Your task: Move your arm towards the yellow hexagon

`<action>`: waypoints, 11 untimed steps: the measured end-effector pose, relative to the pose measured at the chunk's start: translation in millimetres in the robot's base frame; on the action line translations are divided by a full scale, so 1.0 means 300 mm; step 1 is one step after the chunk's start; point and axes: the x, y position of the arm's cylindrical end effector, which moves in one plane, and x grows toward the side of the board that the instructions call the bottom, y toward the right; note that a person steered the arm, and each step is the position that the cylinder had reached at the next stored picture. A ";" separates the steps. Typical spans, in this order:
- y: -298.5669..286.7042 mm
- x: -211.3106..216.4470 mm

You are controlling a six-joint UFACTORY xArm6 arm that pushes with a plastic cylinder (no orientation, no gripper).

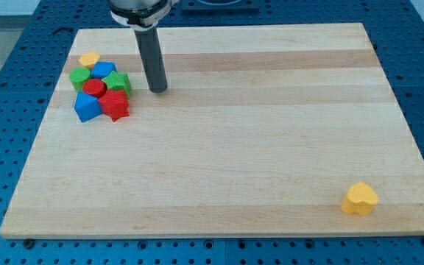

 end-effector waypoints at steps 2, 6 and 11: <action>-0.013 0.000; 0.113 -0.209; -0.633 -0.339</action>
